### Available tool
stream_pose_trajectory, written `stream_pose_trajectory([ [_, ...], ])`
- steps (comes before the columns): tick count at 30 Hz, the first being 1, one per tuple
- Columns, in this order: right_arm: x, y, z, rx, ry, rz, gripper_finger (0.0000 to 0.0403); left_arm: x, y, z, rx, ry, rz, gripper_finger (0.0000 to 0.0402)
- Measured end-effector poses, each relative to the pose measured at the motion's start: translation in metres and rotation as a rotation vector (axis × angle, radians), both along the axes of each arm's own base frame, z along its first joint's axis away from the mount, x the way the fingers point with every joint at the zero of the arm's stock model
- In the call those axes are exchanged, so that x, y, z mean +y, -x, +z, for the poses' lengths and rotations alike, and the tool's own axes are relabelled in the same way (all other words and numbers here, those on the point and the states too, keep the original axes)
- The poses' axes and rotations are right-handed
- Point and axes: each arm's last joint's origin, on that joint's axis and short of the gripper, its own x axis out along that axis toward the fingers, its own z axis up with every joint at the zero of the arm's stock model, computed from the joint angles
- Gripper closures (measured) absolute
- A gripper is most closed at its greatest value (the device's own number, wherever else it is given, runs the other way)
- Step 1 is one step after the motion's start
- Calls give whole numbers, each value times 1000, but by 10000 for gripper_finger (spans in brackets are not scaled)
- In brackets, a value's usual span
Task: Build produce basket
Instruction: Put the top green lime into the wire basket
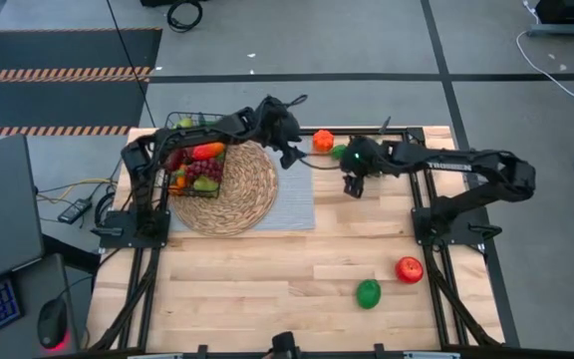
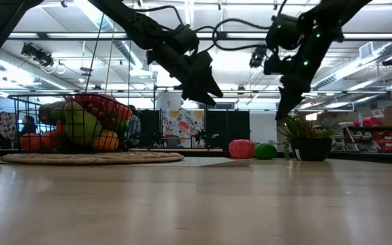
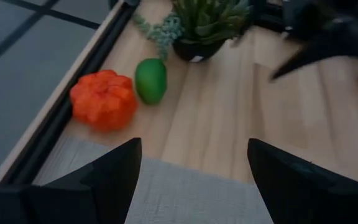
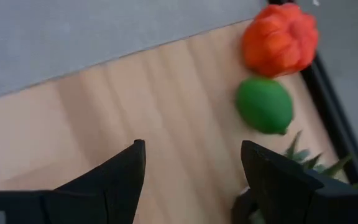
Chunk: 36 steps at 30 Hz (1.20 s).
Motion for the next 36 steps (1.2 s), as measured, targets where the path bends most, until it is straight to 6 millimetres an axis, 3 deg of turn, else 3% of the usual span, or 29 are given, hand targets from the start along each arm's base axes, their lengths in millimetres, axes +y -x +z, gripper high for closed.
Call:
stream_pose_trajectory([
  [11, -58, -32, 10, 94, 72, 43, 135, 24, 16, 0, -14, 12, -24, 104],
  [19, -96, -45, -4, 226, 29, 41, 135, 39, 27, 0, -45, 36, -64, 104],
  [30, -110, -46, -36, 357, -51, 120, 135, 52, 28, 10, -143, -85, -76, 104],
  [36, -118, -42, -42, 375, -53, 93, 135, 53, 25, 12, -142, -127, -15, 105],
])
